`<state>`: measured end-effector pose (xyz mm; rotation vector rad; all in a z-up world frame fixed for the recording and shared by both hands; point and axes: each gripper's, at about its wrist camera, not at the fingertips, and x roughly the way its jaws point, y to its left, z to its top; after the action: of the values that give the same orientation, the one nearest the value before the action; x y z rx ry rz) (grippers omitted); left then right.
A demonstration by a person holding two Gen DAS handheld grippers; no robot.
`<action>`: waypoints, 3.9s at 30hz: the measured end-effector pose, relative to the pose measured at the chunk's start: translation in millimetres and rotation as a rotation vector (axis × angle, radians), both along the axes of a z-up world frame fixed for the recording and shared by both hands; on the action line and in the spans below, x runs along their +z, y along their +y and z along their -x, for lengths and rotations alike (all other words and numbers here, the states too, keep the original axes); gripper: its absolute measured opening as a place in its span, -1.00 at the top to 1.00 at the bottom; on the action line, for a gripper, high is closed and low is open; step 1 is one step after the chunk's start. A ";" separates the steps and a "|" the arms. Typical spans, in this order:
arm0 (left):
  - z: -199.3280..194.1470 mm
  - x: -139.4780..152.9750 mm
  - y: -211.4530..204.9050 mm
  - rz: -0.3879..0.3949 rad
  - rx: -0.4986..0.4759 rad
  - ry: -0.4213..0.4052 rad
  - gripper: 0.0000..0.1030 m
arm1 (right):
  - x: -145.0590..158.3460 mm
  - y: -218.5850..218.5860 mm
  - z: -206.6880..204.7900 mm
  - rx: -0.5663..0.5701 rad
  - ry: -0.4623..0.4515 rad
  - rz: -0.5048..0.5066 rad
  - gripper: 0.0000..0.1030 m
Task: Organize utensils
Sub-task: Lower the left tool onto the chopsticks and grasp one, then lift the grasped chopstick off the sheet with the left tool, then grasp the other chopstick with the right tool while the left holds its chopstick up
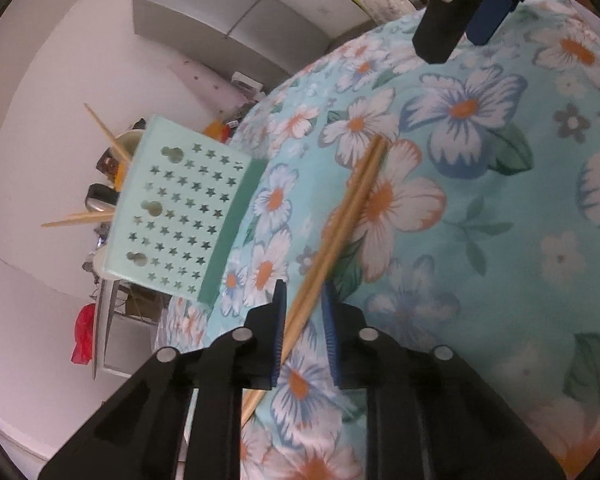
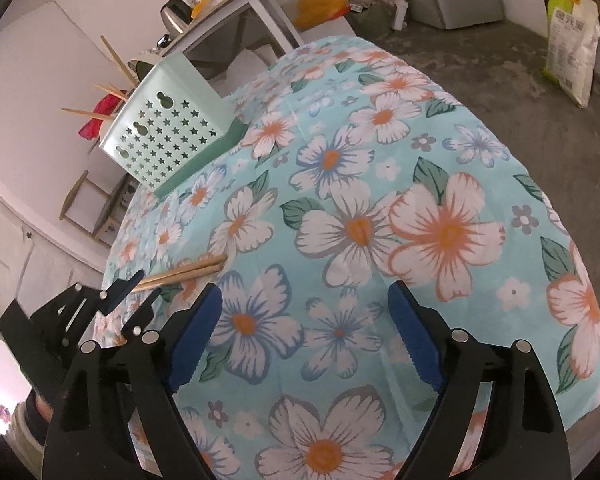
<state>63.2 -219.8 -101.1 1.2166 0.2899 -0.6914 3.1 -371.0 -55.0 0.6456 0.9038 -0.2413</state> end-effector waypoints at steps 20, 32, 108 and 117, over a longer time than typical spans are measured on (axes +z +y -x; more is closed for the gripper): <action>16.4 -13.2 7.3 -0.097 -0.068 -0.081 0.87 | -1.5 -0.2 0.4 0.003 0.003 0.008 -0.57; 4.9 -18.9 -6.5 -0.140 -0.101 -0.122 0.87 | -1.6 1.3 0.9 0.006 0.003 0.014 -0.57; -9.5 98.3 55.9 0.208 0.051 -0.045 0.88 | 30.0 26.2 -10.8 0.025 -0.109 -0.024 -0.29; -34.2 133.4 105.5 0.449 0.236 0.045 0.88 | 0.7 51.2 -36.1 0.051 -0.022 -0.153 -0.08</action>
<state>97.4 -114.3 32.3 0.7267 0.2908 -0.5414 39.2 -319.8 -54.3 0.7642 0.9221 -0.1204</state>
